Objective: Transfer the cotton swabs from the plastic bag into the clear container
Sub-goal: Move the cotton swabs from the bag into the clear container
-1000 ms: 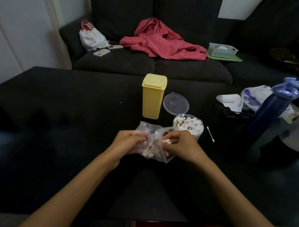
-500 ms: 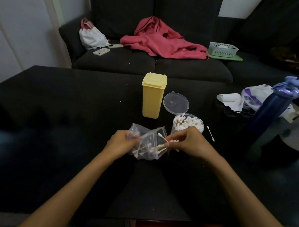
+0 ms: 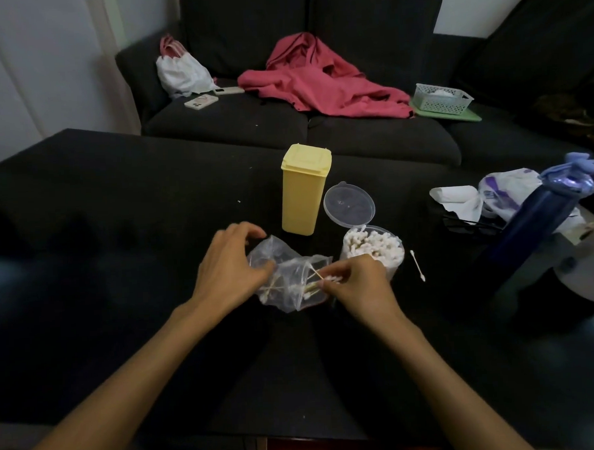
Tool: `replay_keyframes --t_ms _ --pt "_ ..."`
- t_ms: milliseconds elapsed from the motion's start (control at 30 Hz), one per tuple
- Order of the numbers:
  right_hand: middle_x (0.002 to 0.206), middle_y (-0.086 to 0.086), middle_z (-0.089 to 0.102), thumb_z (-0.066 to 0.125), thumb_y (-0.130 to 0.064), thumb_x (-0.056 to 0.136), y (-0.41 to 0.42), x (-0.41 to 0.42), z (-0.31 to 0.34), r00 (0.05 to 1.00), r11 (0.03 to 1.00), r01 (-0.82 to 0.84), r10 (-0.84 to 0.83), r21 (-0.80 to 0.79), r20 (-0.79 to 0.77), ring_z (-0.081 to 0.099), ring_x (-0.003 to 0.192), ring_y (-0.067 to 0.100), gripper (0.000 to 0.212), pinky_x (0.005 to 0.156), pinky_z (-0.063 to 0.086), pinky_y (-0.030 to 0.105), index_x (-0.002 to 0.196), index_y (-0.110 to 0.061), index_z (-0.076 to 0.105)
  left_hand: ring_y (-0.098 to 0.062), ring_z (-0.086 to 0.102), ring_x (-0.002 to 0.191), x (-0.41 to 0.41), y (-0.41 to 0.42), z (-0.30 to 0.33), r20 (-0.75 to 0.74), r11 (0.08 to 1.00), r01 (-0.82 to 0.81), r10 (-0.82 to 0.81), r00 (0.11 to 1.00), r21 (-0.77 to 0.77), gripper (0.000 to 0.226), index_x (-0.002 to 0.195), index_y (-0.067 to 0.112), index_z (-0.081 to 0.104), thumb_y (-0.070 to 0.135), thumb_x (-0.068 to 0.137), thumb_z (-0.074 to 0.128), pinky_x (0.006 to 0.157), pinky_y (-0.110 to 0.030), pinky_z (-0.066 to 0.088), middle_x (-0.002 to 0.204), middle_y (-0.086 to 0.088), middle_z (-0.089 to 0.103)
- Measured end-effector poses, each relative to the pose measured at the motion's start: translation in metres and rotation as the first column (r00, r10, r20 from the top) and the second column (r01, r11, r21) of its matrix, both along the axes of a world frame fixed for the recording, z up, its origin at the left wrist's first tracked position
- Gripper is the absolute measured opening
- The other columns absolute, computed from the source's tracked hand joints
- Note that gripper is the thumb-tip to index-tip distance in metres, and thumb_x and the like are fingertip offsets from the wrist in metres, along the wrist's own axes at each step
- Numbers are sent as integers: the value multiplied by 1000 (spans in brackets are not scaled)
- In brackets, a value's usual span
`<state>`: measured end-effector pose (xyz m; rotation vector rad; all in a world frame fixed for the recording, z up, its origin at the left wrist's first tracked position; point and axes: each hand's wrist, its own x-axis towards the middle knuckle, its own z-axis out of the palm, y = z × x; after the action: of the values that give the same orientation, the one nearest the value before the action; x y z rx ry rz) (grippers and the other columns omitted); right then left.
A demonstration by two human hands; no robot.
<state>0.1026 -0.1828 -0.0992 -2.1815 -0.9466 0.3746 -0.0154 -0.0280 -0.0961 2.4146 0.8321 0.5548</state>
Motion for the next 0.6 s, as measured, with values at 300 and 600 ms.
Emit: replay_keyframes --t_ms 300,600 --pt "89 -9 69 71 -15 80 -14 17 17 992 996 91 -89 25 -89 61 81 -2 16 70 48 13 95 -20 72 2 50 84 3 -24 8 5 986 159 -159 987 46 14 103 30 61 29 89 59 64 -10 35 96 15 56" --pt "85 -2 75 74 -14 75 -36 31 51 943 885 153 3 440 -333 71 83 12 17 70 54 18 88 -25 73 -4 61 68 29 -38 56 86 935 165 -144 986 -314 44 108 21 59 49 98 26 69 -24 47 83 7 65"
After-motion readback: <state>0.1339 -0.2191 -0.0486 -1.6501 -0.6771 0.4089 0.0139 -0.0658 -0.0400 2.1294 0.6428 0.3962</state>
